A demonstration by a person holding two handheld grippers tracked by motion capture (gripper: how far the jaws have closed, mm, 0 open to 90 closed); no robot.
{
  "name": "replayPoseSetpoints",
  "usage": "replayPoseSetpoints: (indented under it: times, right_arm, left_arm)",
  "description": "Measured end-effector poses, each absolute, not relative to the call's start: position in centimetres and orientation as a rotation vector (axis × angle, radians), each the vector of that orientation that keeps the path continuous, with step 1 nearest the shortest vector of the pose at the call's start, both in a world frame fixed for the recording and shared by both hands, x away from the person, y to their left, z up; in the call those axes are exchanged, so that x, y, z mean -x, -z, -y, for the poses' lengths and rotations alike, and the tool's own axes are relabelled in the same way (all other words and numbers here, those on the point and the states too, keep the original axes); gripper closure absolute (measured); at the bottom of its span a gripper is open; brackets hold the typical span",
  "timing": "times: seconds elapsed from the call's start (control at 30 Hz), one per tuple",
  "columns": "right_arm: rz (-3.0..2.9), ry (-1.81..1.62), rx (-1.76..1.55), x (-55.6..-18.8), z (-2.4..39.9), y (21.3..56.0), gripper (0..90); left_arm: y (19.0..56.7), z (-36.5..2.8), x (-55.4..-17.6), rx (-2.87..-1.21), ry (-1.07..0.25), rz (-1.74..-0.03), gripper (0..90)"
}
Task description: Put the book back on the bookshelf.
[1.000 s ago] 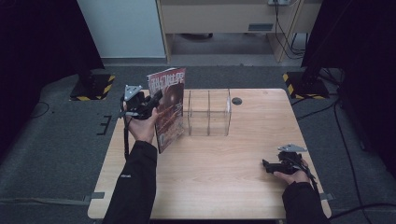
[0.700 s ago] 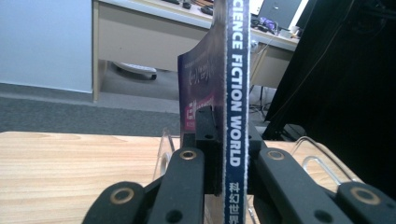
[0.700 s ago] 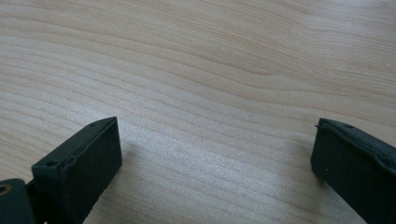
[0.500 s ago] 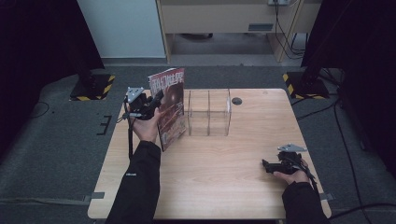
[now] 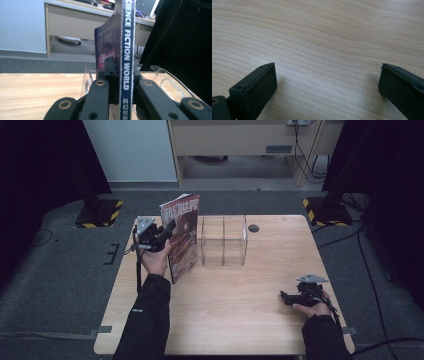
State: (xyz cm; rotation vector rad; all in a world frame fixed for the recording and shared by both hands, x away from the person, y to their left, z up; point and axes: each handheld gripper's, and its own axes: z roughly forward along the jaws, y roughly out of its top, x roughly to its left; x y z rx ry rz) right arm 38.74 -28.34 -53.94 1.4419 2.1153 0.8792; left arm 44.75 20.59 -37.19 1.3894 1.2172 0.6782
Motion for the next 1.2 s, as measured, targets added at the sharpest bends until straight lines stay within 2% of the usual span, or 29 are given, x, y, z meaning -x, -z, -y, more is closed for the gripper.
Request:
replayPoseSetpoints:
  times: [0.73,1.2]
  right_arm:
    - [-2.11,-0.879,-1.451,-38.7,28.2,53.9,2.5]
    - [-2.109,-0.88,-1.452,-38.7,28.2,53.9,2.4]
  left_arm:
    - [39.7,-21.3,-37.8,-1.473,-0.696,-1.19,83.2]
    - [40.2,-22.2,-37.2,-1.487,-0.655,-1.197,80.4]
